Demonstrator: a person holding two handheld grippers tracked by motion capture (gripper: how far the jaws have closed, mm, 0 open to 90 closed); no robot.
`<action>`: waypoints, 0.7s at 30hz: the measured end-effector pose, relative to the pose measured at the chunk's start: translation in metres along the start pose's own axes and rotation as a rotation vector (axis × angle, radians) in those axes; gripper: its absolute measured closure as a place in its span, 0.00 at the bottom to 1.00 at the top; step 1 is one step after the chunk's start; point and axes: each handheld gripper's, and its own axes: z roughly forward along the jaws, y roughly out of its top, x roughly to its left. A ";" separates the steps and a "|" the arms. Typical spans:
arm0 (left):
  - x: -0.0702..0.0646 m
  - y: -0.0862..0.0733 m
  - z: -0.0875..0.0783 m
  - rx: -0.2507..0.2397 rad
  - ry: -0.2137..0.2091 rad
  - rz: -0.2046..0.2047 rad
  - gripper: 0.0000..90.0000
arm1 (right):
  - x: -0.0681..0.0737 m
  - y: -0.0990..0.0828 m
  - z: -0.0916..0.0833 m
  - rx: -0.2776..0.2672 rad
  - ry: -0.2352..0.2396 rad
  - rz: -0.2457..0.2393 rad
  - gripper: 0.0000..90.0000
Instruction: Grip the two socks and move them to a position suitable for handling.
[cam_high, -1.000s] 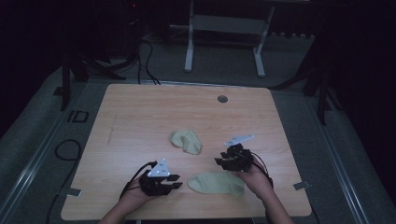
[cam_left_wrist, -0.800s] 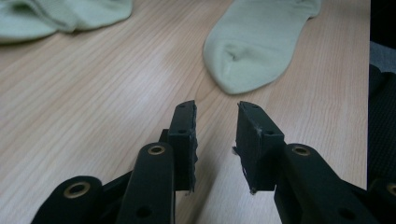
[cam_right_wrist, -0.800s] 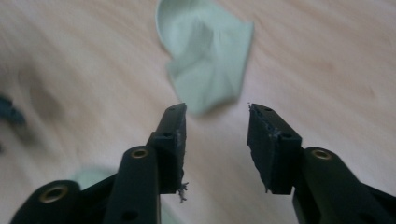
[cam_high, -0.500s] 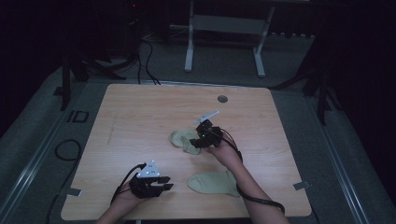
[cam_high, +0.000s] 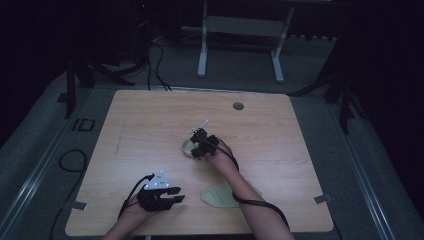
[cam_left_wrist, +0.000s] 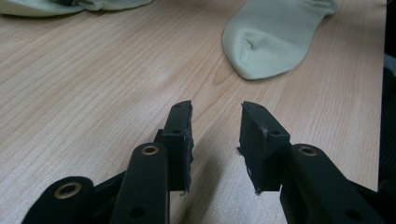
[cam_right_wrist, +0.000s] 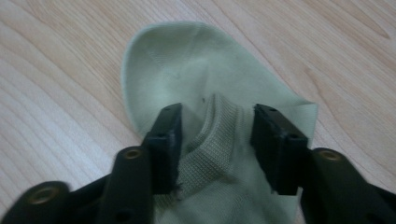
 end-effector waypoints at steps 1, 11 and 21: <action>0.000 0.000 0.000 -0.003 -0.003 -0.003 0.69 | 0.000 0.000 0.000 0.001 -0.003 0.004 0.68; 0.001 -0.001 -0.001 -0.011 0.002 -0.014 0.67 | -0.001 -0.002 -0.013 -0.042 -0.027 -0.006 0.93; 0.001 -0.001 0.000 -0.013 0.006 -0.022 0.66 | -0.030 -0.017 -0.066 -0.068 -0.038 0.010 0.93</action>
